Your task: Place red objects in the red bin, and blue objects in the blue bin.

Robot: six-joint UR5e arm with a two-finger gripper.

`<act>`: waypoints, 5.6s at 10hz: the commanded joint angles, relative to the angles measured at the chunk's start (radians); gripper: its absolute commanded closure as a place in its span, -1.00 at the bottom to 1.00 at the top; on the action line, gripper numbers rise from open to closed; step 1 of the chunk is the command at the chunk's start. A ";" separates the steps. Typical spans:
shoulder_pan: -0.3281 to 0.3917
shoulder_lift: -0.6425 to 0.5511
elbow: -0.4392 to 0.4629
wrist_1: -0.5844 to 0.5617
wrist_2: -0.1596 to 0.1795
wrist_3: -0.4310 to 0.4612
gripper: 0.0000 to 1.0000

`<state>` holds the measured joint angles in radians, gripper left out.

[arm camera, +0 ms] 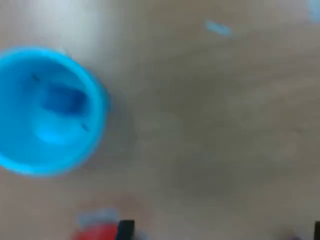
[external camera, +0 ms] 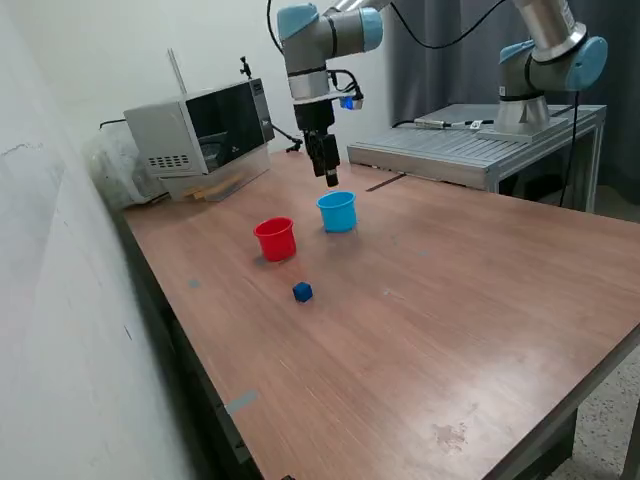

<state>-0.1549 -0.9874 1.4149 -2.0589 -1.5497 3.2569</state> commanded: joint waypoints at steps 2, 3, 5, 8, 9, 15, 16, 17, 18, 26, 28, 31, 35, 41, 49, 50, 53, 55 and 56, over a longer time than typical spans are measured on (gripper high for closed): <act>0.090 0.115 -0.175 -0.024 0.119 -0.177 -1.00; 0.103 0.171 -0.227 -0.024 0.125 -0.227 -1.00; 0.104 0.269 -0.341 -0.029 0.135 -0.261 -1.00; 0.104 0.375 -0.436 -0.047 0.138 -0.318 -1.00; 0.104 0.410 -0.438 -0.065 0.137 -0.330 -1.00; 0.104 0.461 -0.467 -0.092 0.129 -0.333 -1.00; 0.104 0.464 -0.465 -0.092 0.129 -0.333 -1.00; 0.104 0.472 -0.470 -0.092 0.128 -0.333 -1.00; 0.104 0.478 -0.468 -0.092 0.126 -0.333 -1.00; 0.104 0.490 -0.475 -0.099 0.074 -0.332 1.00; 0.104 0.490 -0.482 -0.099 0.060 -0.329 1.00; 0.104 0.465 -0.485 -0.098 0.040 -0.316 1.00; 0.092 0.224 -0.323 -0.043 0.023 -0.284 1.00; -0.119 -0.052 0.028 0.066 -0.049 -0.289 1.00; -0.196 -0.068 0.200 0.013 -0.052 -0.315 1.00; -0.196 -0.069 0.196 0.011 -0.052 -0.315 1.00; -0.184 -0.050 0.190 -0.009 -0.052 -0.316 1.00; -0.183 -0.042 0.188 -0.018 -0.050 -0.316 1.00; -0.183 -0.033 0.187 -0.021 -0.049 -0.318 -1.00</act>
<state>-0.3387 -1.0302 1.6033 -2.0738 -1.5999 2.9403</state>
